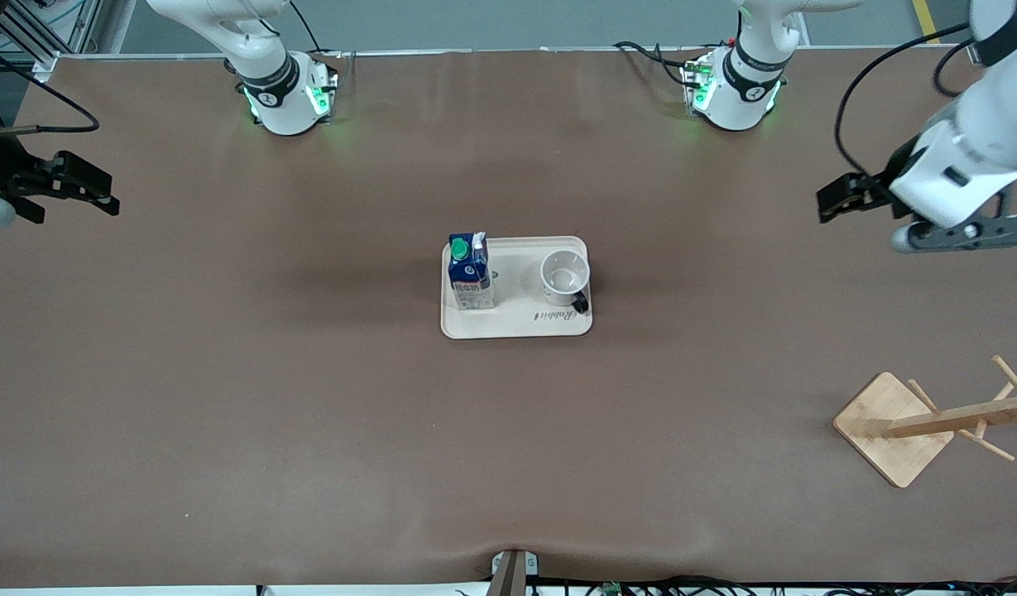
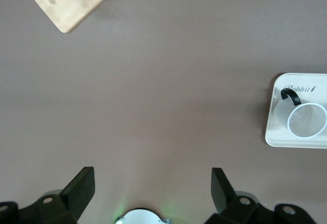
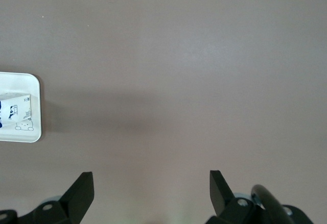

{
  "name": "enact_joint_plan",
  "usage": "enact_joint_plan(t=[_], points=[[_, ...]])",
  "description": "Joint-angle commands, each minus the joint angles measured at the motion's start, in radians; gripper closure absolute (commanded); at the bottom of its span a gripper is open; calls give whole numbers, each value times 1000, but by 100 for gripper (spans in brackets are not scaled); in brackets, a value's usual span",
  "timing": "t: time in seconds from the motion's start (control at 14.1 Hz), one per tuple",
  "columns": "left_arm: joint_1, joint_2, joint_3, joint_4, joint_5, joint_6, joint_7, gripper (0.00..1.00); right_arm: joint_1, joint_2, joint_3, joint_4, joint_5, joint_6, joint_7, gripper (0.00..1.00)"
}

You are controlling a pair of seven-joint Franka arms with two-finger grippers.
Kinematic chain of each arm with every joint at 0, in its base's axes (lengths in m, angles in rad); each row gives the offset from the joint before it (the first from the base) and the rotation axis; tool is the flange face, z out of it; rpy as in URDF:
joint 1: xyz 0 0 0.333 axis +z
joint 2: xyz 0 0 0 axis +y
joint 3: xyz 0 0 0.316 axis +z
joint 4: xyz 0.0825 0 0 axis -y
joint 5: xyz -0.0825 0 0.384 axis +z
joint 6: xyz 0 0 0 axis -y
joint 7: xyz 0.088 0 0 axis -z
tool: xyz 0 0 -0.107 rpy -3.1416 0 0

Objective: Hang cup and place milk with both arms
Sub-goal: 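Move the left gripper over the white mug on the tray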

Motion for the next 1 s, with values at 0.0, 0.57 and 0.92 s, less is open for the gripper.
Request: enact_joint_plan(t=[0.0,0.57,0.92], points=[[-32,50,-30,-29,-25,47,-115,0,-19,-3,9,7,15,-12,-15,0],[-238,127,-51,-230,-26,362,-559,0,-20,1,9,8,16,-11,-17,0],[-341,210,-51,-300,-23,578,-777,0,-17,13,9,-3,59,-30,-19,0]])
